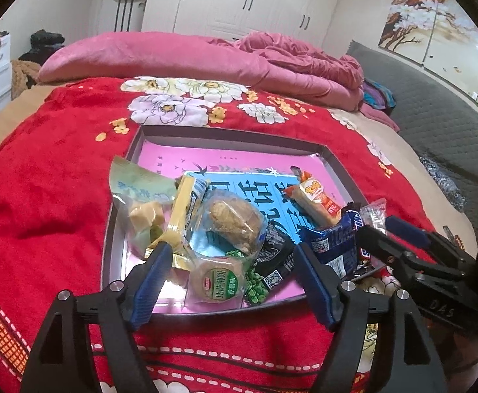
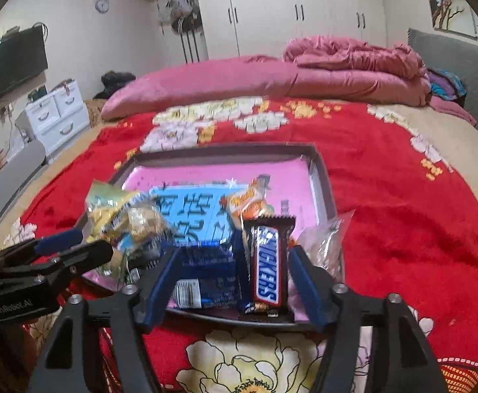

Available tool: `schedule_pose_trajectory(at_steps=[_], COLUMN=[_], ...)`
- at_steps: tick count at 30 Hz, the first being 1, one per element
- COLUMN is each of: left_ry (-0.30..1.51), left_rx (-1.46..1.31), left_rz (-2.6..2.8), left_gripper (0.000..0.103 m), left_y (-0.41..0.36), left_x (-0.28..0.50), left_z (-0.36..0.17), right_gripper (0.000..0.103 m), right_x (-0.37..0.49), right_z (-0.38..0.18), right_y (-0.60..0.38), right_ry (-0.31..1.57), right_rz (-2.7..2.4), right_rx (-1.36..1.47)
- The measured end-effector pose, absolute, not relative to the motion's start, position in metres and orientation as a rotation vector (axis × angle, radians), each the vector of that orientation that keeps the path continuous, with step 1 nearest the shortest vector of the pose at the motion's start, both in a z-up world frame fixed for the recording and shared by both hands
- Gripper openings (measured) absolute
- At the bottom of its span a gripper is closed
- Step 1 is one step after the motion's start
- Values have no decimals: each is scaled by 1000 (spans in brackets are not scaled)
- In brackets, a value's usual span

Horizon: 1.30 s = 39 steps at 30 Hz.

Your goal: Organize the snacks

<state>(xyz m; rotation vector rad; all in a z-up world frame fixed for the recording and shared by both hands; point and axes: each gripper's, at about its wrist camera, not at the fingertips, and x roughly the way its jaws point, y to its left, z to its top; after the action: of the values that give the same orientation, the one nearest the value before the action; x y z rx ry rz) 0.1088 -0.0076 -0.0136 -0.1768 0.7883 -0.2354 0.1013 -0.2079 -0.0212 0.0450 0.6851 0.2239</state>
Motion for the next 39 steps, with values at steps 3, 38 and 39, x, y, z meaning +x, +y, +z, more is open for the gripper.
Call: schedule_pose_trajectory(at_steps=[3,38,39], left_ry=[791,932,933], left_rx=[-184,-184,-181], left_rz=[-231,-173,-174], left_gripper=[78,79,79], left_y=[-5,1,0], left_x=[108,24,22], left_z=[-14,-17,-17], right_gripper=[75,100,100], right_x=[98,9,6], right_z=[-16,-16,-13], right_y=[-210,-214,-213], right_ry=[658,749,741], right_rz=[216,122,121], right_rx=[42,113,108])
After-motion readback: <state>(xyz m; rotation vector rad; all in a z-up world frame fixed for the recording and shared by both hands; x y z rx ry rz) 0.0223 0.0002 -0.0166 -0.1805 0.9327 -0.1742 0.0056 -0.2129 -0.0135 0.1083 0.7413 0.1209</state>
